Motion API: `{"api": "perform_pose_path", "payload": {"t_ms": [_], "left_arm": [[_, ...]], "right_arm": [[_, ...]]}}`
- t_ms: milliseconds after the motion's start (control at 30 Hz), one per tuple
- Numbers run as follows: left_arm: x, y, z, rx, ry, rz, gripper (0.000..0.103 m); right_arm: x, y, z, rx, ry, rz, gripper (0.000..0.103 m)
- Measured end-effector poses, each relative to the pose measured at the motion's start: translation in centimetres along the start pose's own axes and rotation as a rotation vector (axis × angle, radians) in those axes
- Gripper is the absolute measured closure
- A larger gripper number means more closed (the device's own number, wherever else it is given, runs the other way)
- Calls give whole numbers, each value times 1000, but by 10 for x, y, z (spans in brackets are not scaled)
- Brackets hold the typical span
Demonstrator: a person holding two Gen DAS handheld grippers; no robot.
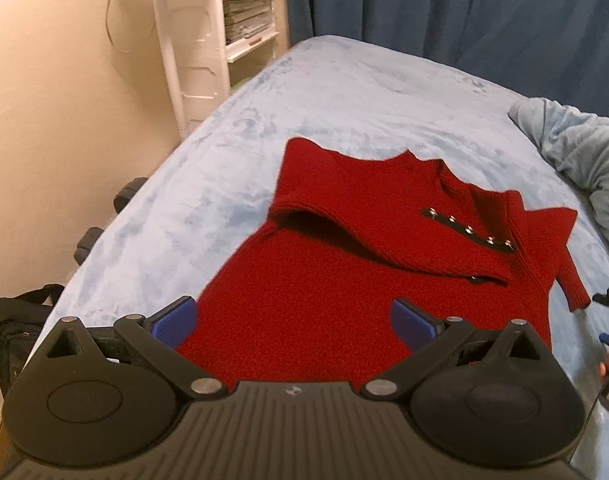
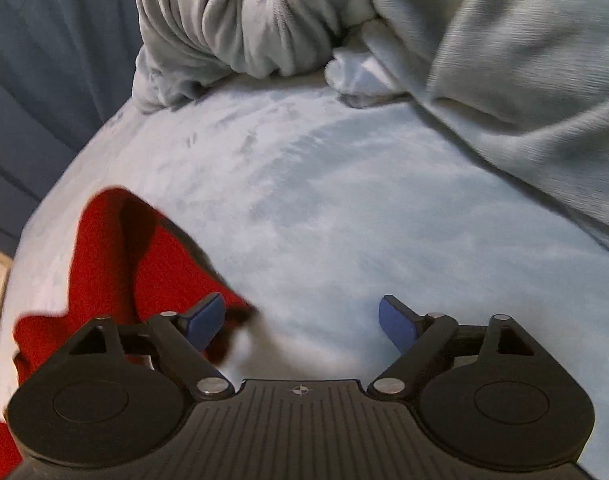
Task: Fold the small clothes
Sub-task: 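Move the right gripper toward the other sleeve cuff, then grasp the sleeve cuff with the right gripper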
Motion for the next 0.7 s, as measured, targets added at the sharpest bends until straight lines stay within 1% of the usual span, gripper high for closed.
{"api": "perform_pose_path", "payload": {"t_ms": [67,100,133,167,200,233,267,300,367,467,533,600,667,700], "left_arm": [[-3,2,6,-6,5,-4,0],[-5,3,9,-8,8,-6,0],[-6,3,12,-10,10,-7,0],[-6,4,15,-13,12,-7,0],[-7,5,17,-15,14,-8,0],[-7,7,20,-19,16,-8,0],[-8,9,23,-20,20,-11,0],[-9,12,26,-17,24,-17,0],[-13,15,32,-13,28,-29,0],[-18,13,38,-7,42,-30,0],[-21,9,41,-8,56,-22,0],[-23,8,43,2,69,-22,0],[-24,7,43,12,68,-20,0],[-24,5,43,15,62,-17,0]], "right_arm": [[-2,-9,14,-66,-35,33,18],[0,-14,24,-111,-45,72,19],[4,-18,36,-151,-39,110,25],[8,-21,45,-164,-14,128,32],[12,-24,55,-155,33,138,74],[16,-27,63,-136,97,150,96],[17,-24,71,-103,173,133,96],[12,-13,76,-98,219,83,96],[-8,21,81,-144,240,-3,96],[-57,86,73,-153,250,-136,97],[-97,129,58,-126,245,-241,97],[-130,164,43,-91,236,-325,97],[-151,182,27,-34,244,-370,97],[-156,183,20,-12,239,-366,97]]}}
Point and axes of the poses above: each gripper's, at about its wrist camera, not at the fingertips, and y roughly against the way its jaws point, z to its left, x to its underside, the point moved 6 cm from there along -y, roughly the way its jaws point, and after that the axes turned 3 degrees about -z, right-handed, at the moved point
